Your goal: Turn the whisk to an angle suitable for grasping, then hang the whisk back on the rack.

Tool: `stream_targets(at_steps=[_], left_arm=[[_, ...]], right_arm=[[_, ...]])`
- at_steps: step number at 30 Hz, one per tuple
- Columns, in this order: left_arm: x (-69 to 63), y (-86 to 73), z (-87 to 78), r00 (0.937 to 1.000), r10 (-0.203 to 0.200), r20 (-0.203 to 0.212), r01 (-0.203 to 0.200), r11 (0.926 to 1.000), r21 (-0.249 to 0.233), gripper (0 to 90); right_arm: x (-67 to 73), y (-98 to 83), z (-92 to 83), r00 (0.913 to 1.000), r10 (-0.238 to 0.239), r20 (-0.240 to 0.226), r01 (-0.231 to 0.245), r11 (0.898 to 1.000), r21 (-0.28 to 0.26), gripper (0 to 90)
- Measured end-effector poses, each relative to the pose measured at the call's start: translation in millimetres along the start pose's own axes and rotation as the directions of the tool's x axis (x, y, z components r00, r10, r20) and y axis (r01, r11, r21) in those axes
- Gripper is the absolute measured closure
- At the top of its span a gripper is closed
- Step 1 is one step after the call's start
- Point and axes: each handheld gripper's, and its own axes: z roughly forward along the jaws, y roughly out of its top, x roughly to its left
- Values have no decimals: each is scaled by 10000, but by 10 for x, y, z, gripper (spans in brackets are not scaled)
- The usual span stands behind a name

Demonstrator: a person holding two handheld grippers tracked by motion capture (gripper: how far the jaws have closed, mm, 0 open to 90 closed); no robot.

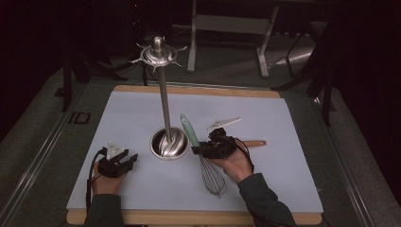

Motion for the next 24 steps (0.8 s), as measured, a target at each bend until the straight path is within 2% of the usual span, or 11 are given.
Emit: stream_targets(at_steps=[5,17,24], left_arm=[[0,1,0,10000,-1,-15,1,10000,12,563],[1,1,0,10000,8,-17,-8,10000,17,563],[-3,0,1,10000,6,-28,-6,10000,-11,562]], right_arm=[[27,37,-71,9999,-106,-40,104,9985,-546,689],[73,69,-112,9995,-325,-37,319,9940,-1047,689],[136,131,-136,9984,-556,-67,538,9854,-1617,690]])
